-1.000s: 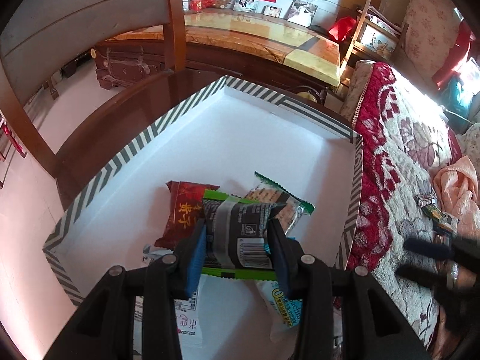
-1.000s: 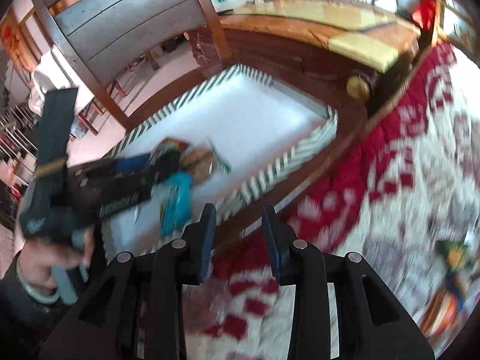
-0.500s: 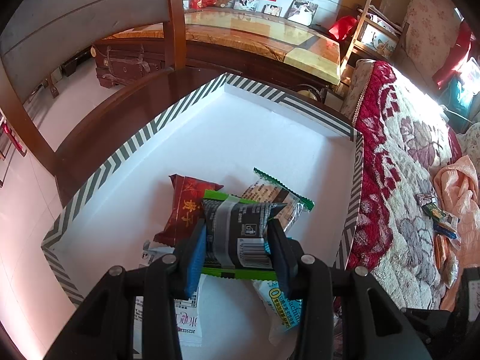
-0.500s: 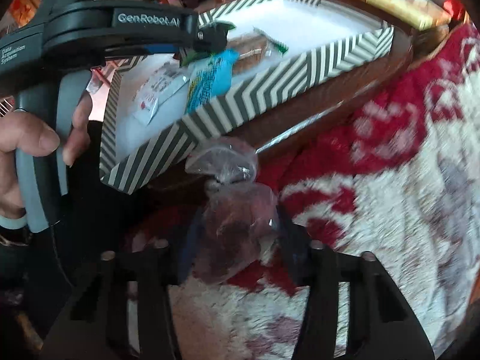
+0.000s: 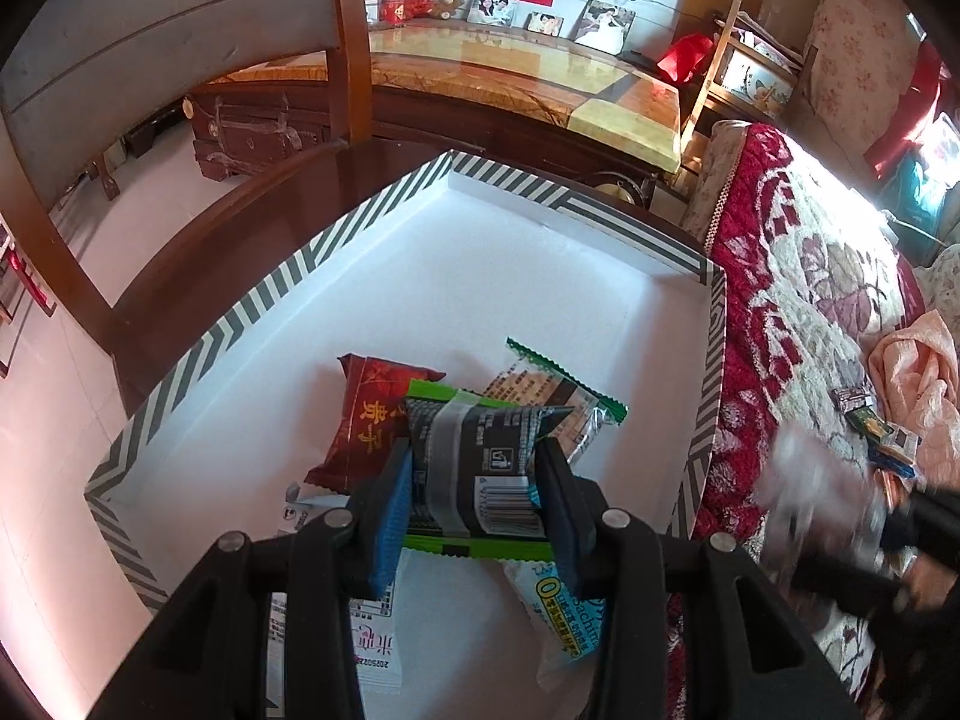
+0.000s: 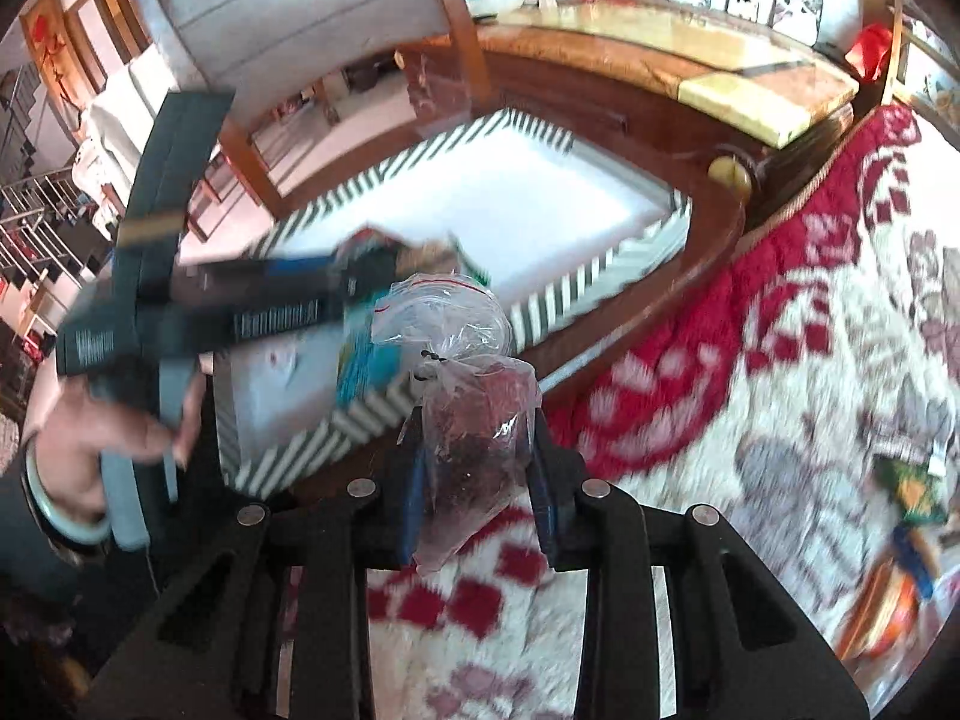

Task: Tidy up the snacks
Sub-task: 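Lower both snacks into the tray and open both grippers, then move both grippers back over the snack pile, then grasp the brown snack bag with the left gripper while the right grasps the strawberry packet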

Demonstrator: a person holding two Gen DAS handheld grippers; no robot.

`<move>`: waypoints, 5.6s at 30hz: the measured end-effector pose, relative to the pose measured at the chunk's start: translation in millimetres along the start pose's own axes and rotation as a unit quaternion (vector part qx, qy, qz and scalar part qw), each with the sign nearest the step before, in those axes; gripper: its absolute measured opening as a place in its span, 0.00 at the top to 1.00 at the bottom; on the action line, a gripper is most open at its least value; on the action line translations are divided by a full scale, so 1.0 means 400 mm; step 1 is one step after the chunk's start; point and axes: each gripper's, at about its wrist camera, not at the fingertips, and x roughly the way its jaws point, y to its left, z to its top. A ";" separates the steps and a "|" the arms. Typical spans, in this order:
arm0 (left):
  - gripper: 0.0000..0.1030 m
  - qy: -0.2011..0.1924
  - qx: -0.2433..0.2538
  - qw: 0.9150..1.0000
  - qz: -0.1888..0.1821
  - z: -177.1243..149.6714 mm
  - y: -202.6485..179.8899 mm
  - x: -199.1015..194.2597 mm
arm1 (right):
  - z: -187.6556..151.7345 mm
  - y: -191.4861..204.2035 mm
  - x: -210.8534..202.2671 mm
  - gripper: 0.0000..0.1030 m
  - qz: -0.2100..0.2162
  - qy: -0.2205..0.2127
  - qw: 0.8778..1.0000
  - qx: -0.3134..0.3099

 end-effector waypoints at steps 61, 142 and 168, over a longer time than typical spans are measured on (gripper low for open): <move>0.08 -0.052 0.062 0.997 -0.011 -0.080 -0.181 -0.064 | -0.247 -0.192 -0.207 0.45 -0.095 -0.062 0.980 0.161; 0.76 0.098 0.217 0.943 -0.233 -0.229 -0.724 -0.029 | -0.554 -0.447 -0.411 0.43 -0.157 -0.063 0.923 0.346; 0.14 0.120 0.236 0.941 -0.210 -0.229 -0.783 0.027 | -0.322 -0.717 -0.223 0.39 -0.153 0.061 0.966 0.199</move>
